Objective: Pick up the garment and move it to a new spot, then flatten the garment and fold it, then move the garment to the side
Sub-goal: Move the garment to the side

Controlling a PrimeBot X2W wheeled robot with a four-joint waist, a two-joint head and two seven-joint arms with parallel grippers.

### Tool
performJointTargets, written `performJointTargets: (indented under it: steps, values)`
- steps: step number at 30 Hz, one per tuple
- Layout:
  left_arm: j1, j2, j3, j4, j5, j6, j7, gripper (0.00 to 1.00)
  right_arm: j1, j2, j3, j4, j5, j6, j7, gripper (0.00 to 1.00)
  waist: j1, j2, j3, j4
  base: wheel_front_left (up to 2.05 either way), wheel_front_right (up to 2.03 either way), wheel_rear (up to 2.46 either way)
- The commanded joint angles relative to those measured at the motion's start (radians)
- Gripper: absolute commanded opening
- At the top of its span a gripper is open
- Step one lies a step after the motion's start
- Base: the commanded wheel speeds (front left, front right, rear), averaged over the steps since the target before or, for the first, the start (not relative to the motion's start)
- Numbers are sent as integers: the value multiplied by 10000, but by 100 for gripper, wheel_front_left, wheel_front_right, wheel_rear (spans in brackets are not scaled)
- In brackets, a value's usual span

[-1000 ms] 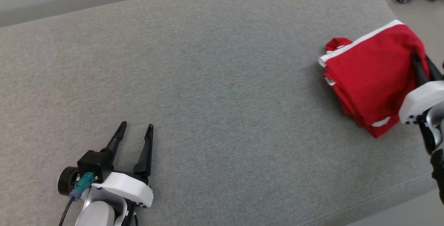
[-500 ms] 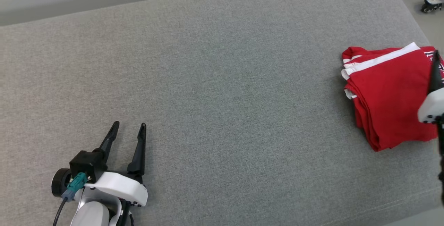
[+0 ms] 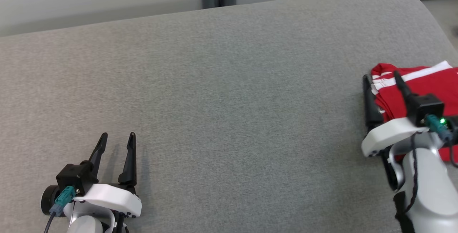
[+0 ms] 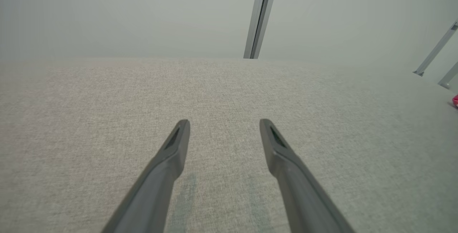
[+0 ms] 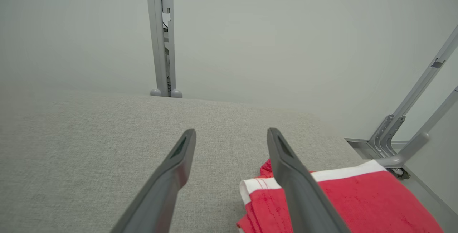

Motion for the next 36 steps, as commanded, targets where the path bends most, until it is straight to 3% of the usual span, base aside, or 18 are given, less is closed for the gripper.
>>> performJointTargets:
  steps: [1,12,36]
  values:
    - [86,32,59,-12,-87,68,-14,100,227,9,182,-155,174,-4,-10,100,0,-1,-124,184,0,0,0]
    - [431,31,75,76,-374,283,-14,100,1385,109,1351,-658,1358,-4,-10,100,0,-1,-645,830,0,0,0]
    - [1336,30,296,233,-678,574,-14,100,2845,113,2194,-482,2241,-4,-10,100,0,-1,-2060,1036,0,0,0]
